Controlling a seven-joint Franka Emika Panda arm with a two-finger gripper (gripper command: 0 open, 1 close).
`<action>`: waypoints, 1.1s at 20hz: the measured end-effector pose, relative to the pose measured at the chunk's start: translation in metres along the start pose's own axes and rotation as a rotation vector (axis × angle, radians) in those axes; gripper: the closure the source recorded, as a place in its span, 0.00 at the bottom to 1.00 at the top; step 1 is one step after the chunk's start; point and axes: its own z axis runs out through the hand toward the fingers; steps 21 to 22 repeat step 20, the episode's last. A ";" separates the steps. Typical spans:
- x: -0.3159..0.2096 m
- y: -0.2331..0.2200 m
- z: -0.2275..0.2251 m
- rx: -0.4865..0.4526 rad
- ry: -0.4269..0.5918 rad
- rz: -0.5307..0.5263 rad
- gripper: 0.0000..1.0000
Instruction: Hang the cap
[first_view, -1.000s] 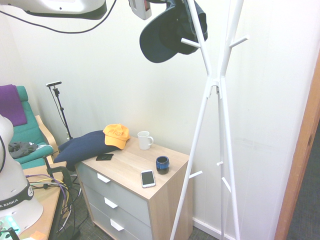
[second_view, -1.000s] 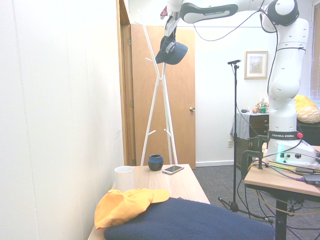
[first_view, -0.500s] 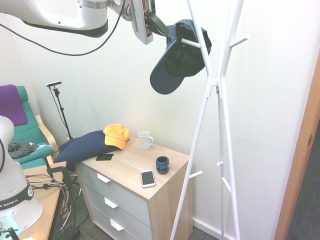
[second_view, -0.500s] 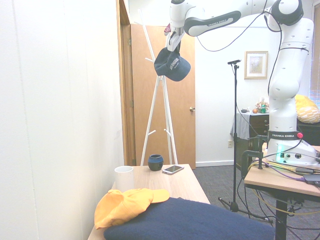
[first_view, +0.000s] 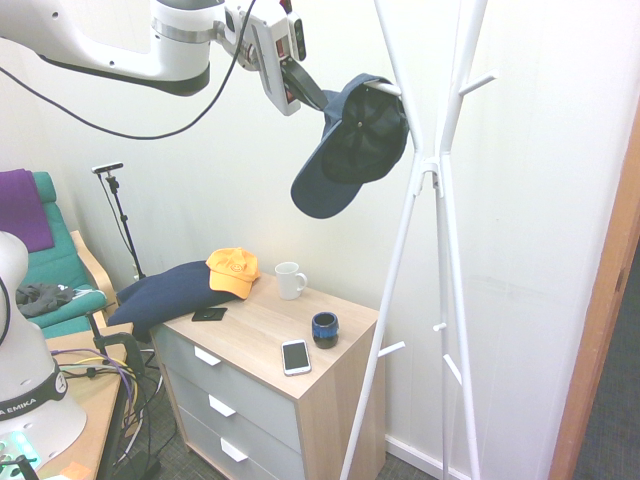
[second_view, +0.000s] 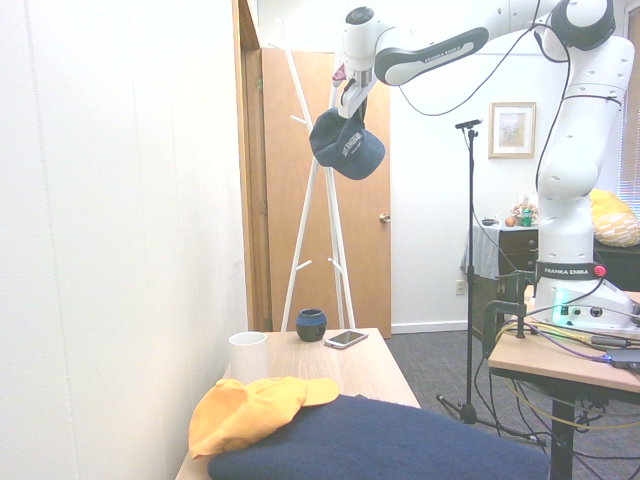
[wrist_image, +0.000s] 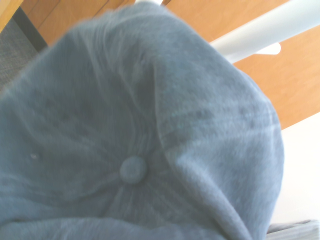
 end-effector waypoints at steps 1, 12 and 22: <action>-0.001 -0.001 -0.001 0.005 -0.002 0.000 0.00; -0.023 0.002 -0.034 0.165 -0.363 -0.013 0.00; -0.062 -0.001 -0.067 0.358 -0.803 -0.143 0.00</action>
